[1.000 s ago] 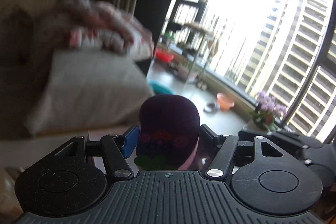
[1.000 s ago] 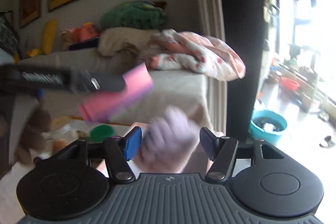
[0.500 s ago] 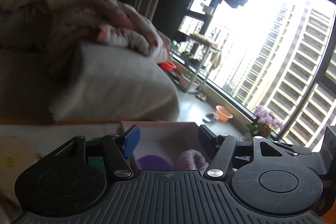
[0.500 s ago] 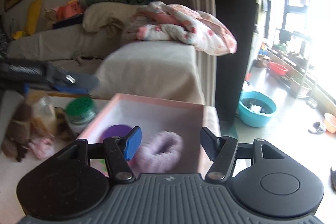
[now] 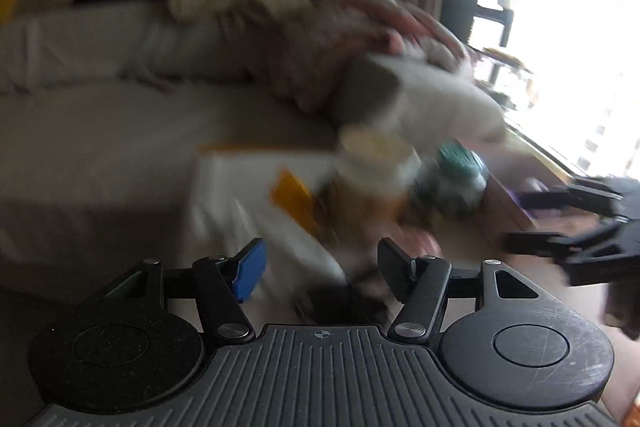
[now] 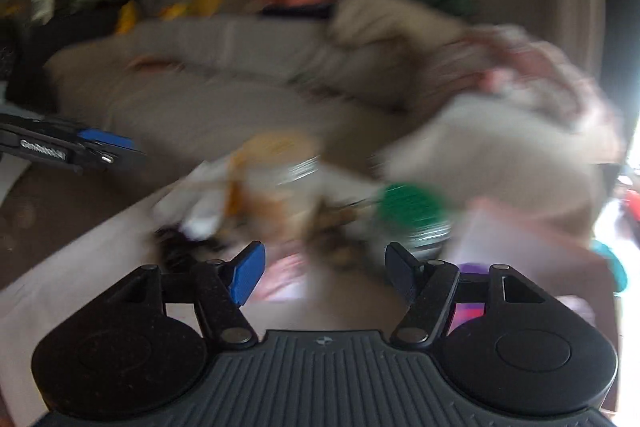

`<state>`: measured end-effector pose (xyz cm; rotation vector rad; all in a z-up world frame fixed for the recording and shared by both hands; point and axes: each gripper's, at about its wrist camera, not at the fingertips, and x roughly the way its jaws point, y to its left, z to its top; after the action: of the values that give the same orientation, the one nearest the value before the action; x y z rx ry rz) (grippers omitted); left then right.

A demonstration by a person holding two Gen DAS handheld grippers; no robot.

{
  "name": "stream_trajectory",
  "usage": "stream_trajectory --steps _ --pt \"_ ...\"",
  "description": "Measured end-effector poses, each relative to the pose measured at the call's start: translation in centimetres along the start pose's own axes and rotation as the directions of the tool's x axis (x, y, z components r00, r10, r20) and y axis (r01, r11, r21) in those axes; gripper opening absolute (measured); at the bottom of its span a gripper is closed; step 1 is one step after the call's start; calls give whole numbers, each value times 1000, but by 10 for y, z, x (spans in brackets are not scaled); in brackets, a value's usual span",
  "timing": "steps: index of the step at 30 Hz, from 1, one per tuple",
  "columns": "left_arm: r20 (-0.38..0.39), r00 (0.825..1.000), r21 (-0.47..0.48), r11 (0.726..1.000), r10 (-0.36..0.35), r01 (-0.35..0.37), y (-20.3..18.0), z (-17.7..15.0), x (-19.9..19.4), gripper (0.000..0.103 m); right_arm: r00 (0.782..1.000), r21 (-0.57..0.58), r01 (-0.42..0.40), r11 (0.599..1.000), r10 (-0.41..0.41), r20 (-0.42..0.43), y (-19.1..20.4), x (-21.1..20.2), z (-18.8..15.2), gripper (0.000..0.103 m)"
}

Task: Organize soft objects
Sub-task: 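Grasp the black cable with the left tool while the right tool grasps the black clip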

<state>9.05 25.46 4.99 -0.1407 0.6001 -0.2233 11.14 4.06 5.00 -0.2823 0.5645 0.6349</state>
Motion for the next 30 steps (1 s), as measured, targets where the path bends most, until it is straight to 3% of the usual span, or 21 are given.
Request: stream_trajectory --steps 3,7,11,12,14,16,19,21,25,29,30 --pt "-4 999 -68 997 -40 40 0 -18 11 67 998 -50 -42 998 40 -42 16 13 -3 67" --pt "-7 998 -127 989 -70 68 8 -32 30 67 997 -99 -41 994 34 -73 20 16 -10 67" --pt "-36 994 -82 991 -108 105 2 -44 30 70 995 -69 -26 997 19 -94 5 14 -19 67" --pt "-51 987 -47 988 -153 150 -3 -48 24 70 996 -67 -21 998 15 -92 3 12 -22 67" --pt "-93 951 -18 955 -296 296 -15 -54 13 69 996 -73 -16 997 10 -86 -1 9 -26 67" --pt "-112 925 22 929 -364 369 -28 -60 0 68 997 -91 -24 996 16 -82 0 8 -28 67" --pt "-107 951 135 944 -289 302 -44 -62 -14 68 994 -85 -76 993 69 -84 3 6 -32 67" --pt "-83 969 140 960 -232 242 -43 -56 -14 68 990 -67 -117 991 111 -87 8 7 -35 67" --pt "-43 988 -18 989 -146 145 -21 -36 6 66 987 -53 -139 989 134 -85 28 19 -39 67" --pt "-12 988 -153 976 -156 153 -1 -28 11 66 984 -61 -163 985 159 -75 43 41 -35 67" --pt "-9 988 -163 975 -156 152 1 -28 10 66 983 -52 -168 984 164 -80 43 45 -34 59"
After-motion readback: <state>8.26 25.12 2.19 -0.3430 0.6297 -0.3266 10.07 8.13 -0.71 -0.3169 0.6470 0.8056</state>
